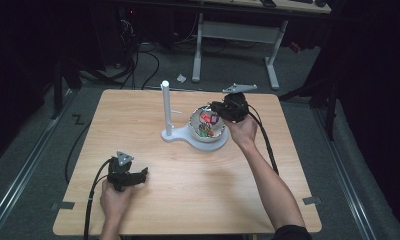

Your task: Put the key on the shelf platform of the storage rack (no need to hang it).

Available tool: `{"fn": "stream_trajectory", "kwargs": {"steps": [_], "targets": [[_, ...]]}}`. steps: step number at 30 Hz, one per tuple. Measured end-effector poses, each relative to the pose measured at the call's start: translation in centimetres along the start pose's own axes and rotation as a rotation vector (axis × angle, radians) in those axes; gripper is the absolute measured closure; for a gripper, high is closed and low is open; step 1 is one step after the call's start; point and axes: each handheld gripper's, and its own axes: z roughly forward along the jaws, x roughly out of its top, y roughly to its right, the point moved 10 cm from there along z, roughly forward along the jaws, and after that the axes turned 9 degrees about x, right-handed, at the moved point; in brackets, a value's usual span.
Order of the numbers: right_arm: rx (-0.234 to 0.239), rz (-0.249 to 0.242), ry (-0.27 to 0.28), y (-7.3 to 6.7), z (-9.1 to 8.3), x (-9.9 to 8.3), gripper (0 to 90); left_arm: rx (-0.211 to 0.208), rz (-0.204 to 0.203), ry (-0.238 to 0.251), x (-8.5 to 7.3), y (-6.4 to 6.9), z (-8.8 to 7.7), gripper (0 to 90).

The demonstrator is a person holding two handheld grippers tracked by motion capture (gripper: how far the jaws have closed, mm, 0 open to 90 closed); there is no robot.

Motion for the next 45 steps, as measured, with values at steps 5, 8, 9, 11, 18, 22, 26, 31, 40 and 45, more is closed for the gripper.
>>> {"fn": "stream_trajectory", "kwargs": {"steps": [5, 8, 9, 11, 18, 22, 26, 31, 40, 45], "targets": [[0.001, -0.005, -0.022, 0.0, 0.7, -0.4, 82.1, 0.000, 0.000, 0.000, 0.0, 0.0, 0.0, 17.8], [0.005, 0.000, -0.029, -0.1, 1.1, -0.6, 82.1, 0.000, 0.000, 0.000, 0.0, 0.0, 0.0, 17.8], [0.005, 0.000, -0.031, -0.1, 1.2, -0.7, 82.1, 0.000, 0.000, 0.000, 0.0, 0.0, 0.0, 17.8], [0.006, 0.006, -0.040, 0.0, 1.6, -1.1, 82.1, 0.000, 0.000, 0.000, 0.0, 0.0, 0.0, 17.8], [0.006, 0.026, -0.052, 0.3, 2.4, -2.1, 82.0, -0.001, 0.000, 0.000, 0.0, 0.0, 0.0, 17.8], [0.005, 0.027, -0.064, 0.5, 2.8, -2.7, 82.0, 0.000, 0.000, 0.000, 0.0, 0.0, 0.0, 17.8], [-0.003, 0.038, -0.072, 1.0, 3.1, -3.5, 82.0, 0.000, 0.000, 0.000, 0.0, 0.0, 0.0, 17.8], [-0.008, 0.057, -0.086, 1.5, 3.4, -4.4, 82.0, 0.000, 0.000, 0.000, 0.0, 0.0, 0.0, 17.8], [-0.021, 0.083, -0.095, 2.3, 3.6, -5.4, 82.0, 0.000, 0.001, 0.000, 0.0, 0.0, 0.0, 17.8], [-0.029, 0.097, -0.097, 2.8, 3.6, -5.7, 81.9, 0.001, 0.000, 0.001, 0.0, 0.0, 0.0, 17.8]]}}
